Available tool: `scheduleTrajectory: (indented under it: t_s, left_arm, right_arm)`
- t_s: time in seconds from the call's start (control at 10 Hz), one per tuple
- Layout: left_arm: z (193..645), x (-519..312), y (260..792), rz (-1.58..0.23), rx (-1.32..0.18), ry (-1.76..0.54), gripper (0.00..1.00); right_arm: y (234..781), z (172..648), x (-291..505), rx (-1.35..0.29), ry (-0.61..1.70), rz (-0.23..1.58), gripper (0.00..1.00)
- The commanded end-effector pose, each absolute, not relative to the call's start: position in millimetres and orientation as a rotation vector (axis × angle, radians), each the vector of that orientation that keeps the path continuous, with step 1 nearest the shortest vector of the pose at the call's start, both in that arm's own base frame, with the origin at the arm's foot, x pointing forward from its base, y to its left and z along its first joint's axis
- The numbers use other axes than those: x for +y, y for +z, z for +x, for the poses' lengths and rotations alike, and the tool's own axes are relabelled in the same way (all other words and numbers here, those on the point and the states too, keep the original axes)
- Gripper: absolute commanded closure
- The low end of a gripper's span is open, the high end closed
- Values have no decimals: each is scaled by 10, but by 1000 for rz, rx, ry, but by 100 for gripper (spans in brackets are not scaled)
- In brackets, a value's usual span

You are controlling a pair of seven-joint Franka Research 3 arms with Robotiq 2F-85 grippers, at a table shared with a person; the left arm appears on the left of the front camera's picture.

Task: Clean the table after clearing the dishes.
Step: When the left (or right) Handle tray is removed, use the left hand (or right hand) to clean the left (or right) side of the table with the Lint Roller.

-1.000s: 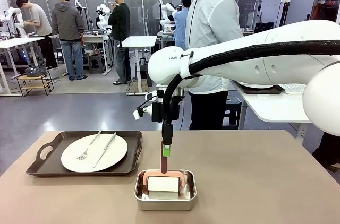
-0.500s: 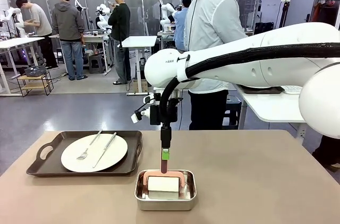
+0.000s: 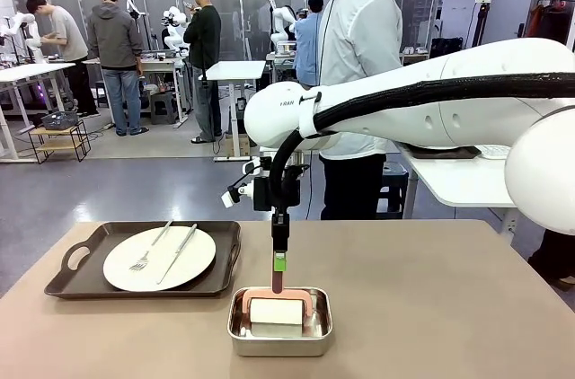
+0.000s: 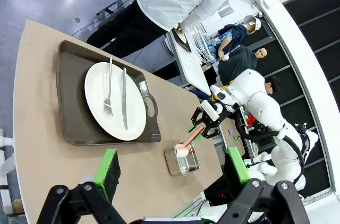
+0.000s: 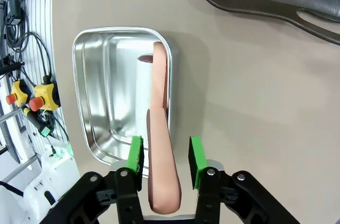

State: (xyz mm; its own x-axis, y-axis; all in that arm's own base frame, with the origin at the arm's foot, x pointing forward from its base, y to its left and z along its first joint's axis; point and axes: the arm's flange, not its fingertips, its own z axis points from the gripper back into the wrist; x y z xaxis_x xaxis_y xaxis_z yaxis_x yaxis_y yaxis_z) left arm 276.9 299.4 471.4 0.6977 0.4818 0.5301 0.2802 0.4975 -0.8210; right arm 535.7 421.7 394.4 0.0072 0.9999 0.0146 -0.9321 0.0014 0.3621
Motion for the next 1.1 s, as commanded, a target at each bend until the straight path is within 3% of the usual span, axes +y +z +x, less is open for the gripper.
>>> scheduleTrajectory:
  t_s: [0.0,0.1,0.2,0.3,0.4,0.7,1.0]
  left_arm:
    - [2753,3010,4742,-1076,-836,138,0]
    - [2753,3010,4742,-1076,-836,138,0]
    - [2753,3010,4742,-1076,-836,138,0]
    - [2753,3010,4742,-1076,-836,138,0]
    - [2753,3010,4742,-1076,-836,138,0]
    - [2753,3010,4742,-1076,-836,138,0]
    - [2753,3010,4742,-1076,-836,138,0]
  right_arm:
    - [3999,5304,4256,279,1525,290,87]
    - [4017,5318,4237,271,1496,276,76]
    - [4037,5314,4229,266,1501,278,100]
    - [4064,5302,4230,259,1504,276,95]
    - [4081,5287,4223,254,1503,268,100]
    - [4246,5207,4163,210,1473,250,98]
    - [4776,5134,3779,32,1219,295,95]
